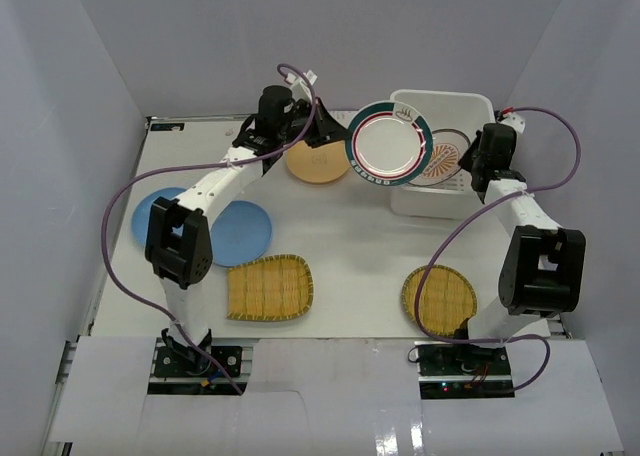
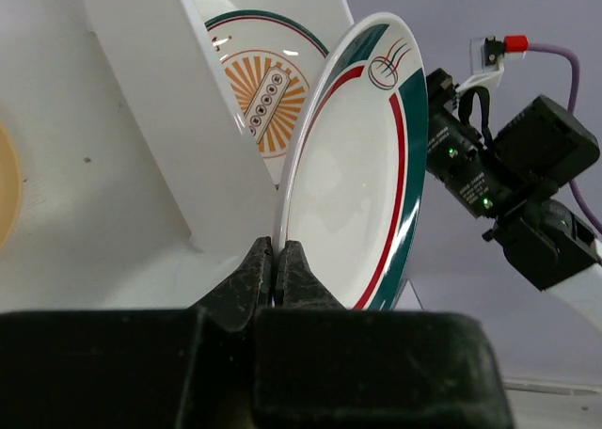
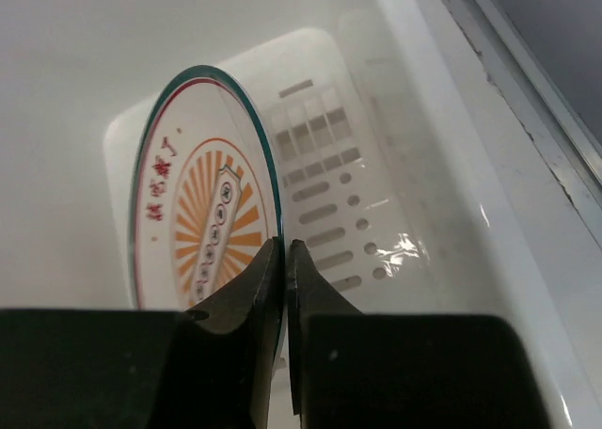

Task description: Place the plates into the plastic bin on the countertop

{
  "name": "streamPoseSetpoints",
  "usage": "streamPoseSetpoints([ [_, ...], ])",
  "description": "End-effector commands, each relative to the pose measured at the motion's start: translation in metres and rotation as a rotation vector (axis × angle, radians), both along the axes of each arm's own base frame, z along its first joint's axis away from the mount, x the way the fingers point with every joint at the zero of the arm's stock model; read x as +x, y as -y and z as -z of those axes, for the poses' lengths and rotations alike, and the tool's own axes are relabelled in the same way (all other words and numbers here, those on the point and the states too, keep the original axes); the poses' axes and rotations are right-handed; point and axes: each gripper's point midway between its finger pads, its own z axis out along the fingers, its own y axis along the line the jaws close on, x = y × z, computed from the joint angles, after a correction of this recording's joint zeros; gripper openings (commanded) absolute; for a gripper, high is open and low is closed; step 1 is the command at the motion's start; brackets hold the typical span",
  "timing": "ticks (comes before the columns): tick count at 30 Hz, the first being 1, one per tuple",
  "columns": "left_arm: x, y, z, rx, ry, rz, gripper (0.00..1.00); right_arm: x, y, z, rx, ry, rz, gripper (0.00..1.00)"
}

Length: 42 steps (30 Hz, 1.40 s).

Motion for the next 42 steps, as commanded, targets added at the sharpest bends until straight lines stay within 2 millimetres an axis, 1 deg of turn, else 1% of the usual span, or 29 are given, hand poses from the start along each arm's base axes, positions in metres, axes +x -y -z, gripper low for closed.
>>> streamPoseSetpoints([
  [1, 0.001, 0.025, -0.053, -0.058, 0.098, 0.012, 0.0, -0.005, 0.017, -0.025, -0.063, 0.071, 0.086, 0.08],
  [2, 0.002, 0.029, -0.065, -0.069, 0.12, 0.015, 0.0, -0.007, 0.02, -0.029, -0.058, 0.085, 0.088, 0.08],
  [5, 0.01, 0.043, -0.052, -0.043, 0.11, 0.002, 0.0, 0.0, 0.021, -0.054, -0.076, 0.137, 0.058, 0.08],
  [6, 0.013, 0.045, -0.056, -0.046, 0.118, -0.004, 0.0, 0.004, 0.018, -0.054, -0.09, 0.129, 0.022, 0.08],
  [8, 0.021, 0.054, -0.04, -0.028, 0.094, -0.017, 0.0, 0.01, 0.006, -0.031, -0.062, 0.036, -0.046, 0.09],
  [10, 0.023, 0.063, -0.04, -0.026, 0.096, -0.017, 0.0, 0.007, -0.006, -0.015, -0.02, 0.005, -0.101, 0.16],
  [11, 0.03, 0.066, -0.03, -0.013, 0.085, -0.029, 0.0, 0.006, -0.009, -0.014, -0.008, 0.016, -0.111, 0.26],
  [12, 0.03, 0.071, -0.033, -0.013, 0.092, -0.027, 0.0, -0.001, -0.011, -0.014, 0.003, 0.024, -0.113, 0.55],
  [14, 0.036, 0.079, -0.022, 0.0, 0.082, -0.037, 0.0, -0.004, -0.013, -0.028, 0.017, 0.052, -0.114, 0.81],
  [15, 0.035, 0.086, -0.02, 0.002, 0.081, -0.029, 0.0, -0.006, -0.012, -0.055, 0.012, 0.103, -0.112, 0.83],
  [16, 0.036, 0.089, -0.027, -0.009, 0.095, -0.03, 0.0, -0.008, -0.007, -0.068, 0.011, 0.125, -0.106, 0.83],
  [18, 0.038, 0.101, -0.017, -0.002, 0.085, -0.031, 0.0, -0.017, 0.001, -0.092, 0.024, 0.148, -0.078, 0.82],
  [19, 0.039, 0.105, -0.021, -0.013, 0.09, -0.033, 0.0, -0.027, 0.013, -0.121, 0.015, 0.211, -0.037, 0.8],
  [20, 0.04, 0.11, -0.018, -0.014, 0.088, -0.033, 0.0, -0.034, 0.02, -0.132, 0.025, 0.235, -0.007, 0.77],
  [21, 0.041, 0.117, -0.006, -0.01, 0.074, -0.031, 0.0, -0.051, 0.025, -0.156, 0.021, 0.289, 0.02, 0.74],
  [23, 0.042, 0.127, -0.008, -0.037, 0.071, -0.028, 0.0, -0.07, 0.038, -0.164, 0.024, 0.322, 0.077, 0.65],
  [24, 0.044, 0.135, 0.004, -0.036, 0.054, -0.022, 0.0, -0.085, 0.037, -0.181, 0.015, 0.368, 0.082, 0.63],
  [26, 0.046, 0.142, -0.004, -0.06, 0.069, -0.018, 0.0, -0.099, 0.039, -0.177, 0.004, 0.365, 0.102, 0.61],
  [27, 0.045, 0.147, -0.001, -0.061, 0.067, -0.017, 0.0, -0.112, 0.039, -0.186, -0.013, 0.393, 0.107, 0.61],
  [28, 0.048, 0.148, 0.004, -0.058, 0.062, -0.029, 0.0, -0.118, 0.037, -0.178, -0.016, 0.383, 0.099, 0.61],
  [29, 0.05, 0.149, 0.003, -0.068, 0.071, -0.036, 0.0, -0.122, 0.029, -0.179, -0.012, 0.392, 0.058, 0.59],
  [32, 0.054, 0.152, 0.011, -0.075, 0.068, -0.038, 0.0, -0.131, -0.035, -0.177, 0.054, 0.404, -0.251, 0.61],
  [35, 0.055, 0.156, 0.015, -0.082, 0.071, -0.031, 0.28, -0.154, -0.098, -0.178, 0.115, 0.444, -0.515, 0.65],
  [36, 0.054, 0.155, 0.013, -0.074, 0.086, -0.029, 0.58, -0.164, -0.122, -0.177, 0.117, 0.446, -0.612, 0.66],
  [38, 0.053, 0.148, -0.006, -0.069, 0.131, -0.041, 0.84, -0.179, -0.148, -0.168, 0.119, 0.418, -0.7, 0.68],
  [39, 0.053, 0.144, -0.016, -0.052, 0.179, -0.042, 0.98, -0.19, -0.171, -0.157, 0.126, 0.395, -0.786, 0.68],
  [40, 0.05, 0.14, -0.027, -0.045, 0.212, -0.041, 0.98, -0.196, -0.181, -0.147, 0.125, 0.372, -0.823, 0.68],
  [41, 0.046, 0.128, -0.054, -0.04, 0.253, -0.058, 0.98, -0.203, -0.192, -0.139, 0.135, 0.355, -0.862, 0.68],
  [42, 0.044, 0.119, -0.062, -0.021, 0.277, -0.068, 0.98, -0.215, -0.212, -0.113, 0.159, 0.301, -0.931, 0.68],
])
